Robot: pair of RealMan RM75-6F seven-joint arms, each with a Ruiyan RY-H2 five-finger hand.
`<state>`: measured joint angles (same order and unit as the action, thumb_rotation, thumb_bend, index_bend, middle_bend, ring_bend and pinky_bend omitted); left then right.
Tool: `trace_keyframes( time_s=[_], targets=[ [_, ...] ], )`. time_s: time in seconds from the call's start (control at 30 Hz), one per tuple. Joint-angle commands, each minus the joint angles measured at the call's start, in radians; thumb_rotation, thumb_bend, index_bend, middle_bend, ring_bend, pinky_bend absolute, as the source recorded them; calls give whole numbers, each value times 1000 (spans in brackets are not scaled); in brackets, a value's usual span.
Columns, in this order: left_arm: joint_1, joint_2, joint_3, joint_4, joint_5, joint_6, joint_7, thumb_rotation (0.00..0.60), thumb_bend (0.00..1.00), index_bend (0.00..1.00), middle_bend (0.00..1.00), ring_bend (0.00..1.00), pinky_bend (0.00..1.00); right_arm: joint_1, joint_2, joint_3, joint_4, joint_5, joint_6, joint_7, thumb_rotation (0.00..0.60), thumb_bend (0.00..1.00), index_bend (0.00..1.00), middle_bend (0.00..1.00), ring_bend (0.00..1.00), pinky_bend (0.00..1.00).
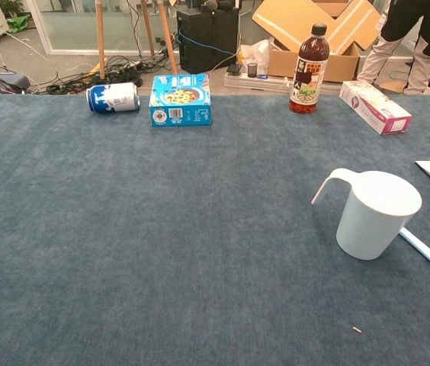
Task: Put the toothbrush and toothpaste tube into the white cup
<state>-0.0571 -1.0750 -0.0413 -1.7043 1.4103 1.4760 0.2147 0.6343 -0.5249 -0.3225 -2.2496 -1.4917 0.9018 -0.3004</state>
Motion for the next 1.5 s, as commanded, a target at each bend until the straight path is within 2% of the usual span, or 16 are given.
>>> trace_keyframes(
  time_s=[0.03, 0.33, 0.63, 1.03, 1.5],
  targets=[
    [-1, -1, 1, 1, 0, -2, 1, 600, 2, 658, 543, 437, 408, -49, -29, 2, 75, -29, -22, 49, 600, 315, 156, 1000, 1000, 1000],
    [-3, -3, 1, 4, -5, -9, -4, 600, 2, 658, 543, 436, 408, -66, -193, 77, 253, 99, -114, 38, 600, 391, 156, 1000, 1000, 1000],
    [-4, -1, 2, 4, -5, -12, -6, 600, 2, 658, 543, 436, 408, -70, -307, 115, 352, 173, -170, 0, 600, 407, 156, 1000, 1000, 1000],
    [-5, -1, 2, 4, -6, -13, -8, 600, 2, 658, 543, 437, 408, -49, -394, 141, 424, 217, -241, -6, 600, 409, 156, 1000, 1000, 1000],
    [-4, 2, 1, 0, -5, -10, -14, 600, 2, 658, 543, 437, 408, -24, -442, 152, 449, 241, -282, -17, 600, 410, 156, 1000, 1000, 1000]
  ],
)
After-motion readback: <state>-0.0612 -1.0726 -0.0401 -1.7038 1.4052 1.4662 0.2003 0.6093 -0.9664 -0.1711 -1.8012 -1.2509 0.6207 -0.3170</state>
